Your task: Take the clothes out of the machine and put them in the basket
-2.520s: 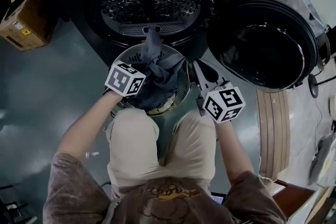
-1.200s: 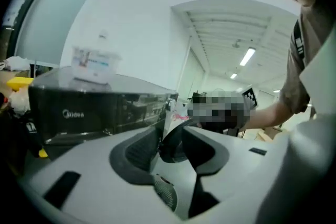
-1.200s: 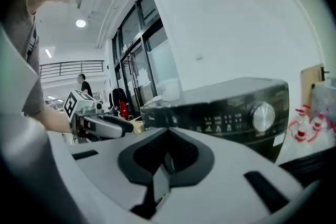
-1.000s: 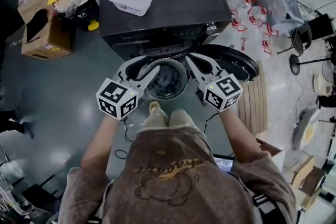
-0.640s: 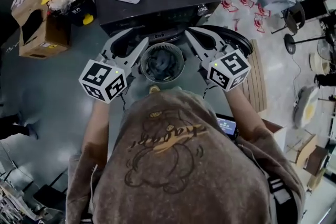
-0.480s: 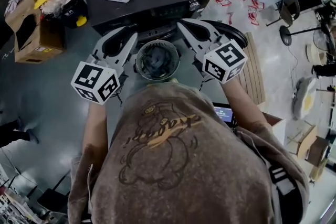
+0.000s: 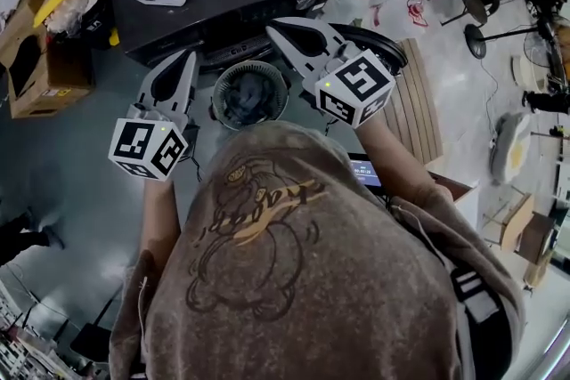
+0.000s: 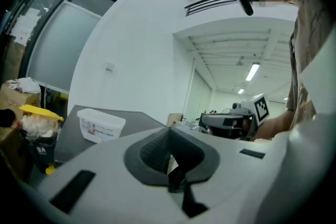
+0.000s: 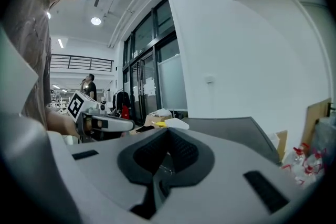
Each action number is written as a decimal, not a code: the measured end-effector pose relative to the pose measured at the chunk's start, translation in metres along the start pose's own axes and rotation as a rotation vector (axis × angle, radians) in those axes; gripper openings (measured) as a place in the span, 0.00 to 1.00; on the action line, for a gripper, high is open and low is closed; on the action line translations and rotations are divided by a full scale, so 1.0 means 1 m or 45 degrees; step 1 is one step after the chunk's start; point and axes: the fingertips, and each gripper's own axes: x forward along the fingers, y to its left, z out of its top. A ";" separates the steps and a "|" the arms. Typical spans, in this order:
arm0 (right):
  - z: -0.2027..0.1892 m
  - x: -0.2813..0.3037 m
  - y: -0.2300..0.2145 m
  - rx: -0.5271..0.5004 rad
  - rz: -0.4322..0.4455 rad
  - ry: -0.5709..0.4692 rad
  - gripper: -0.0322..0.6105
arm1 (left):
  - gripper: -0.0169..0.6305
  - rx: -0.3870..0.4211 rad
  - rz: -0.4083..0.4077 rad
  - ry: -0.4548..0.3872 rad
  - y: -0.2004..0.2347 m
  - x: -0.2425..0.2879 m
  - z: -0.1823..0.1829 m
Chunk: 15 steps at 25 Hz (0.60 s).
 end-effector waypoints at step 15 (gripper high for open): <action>-0.031 -0.002 -0.032 0.048 -0.027 0.010 0.05 | 0.04 -0.020 0.003 0.012 0.002 0.034 -0.020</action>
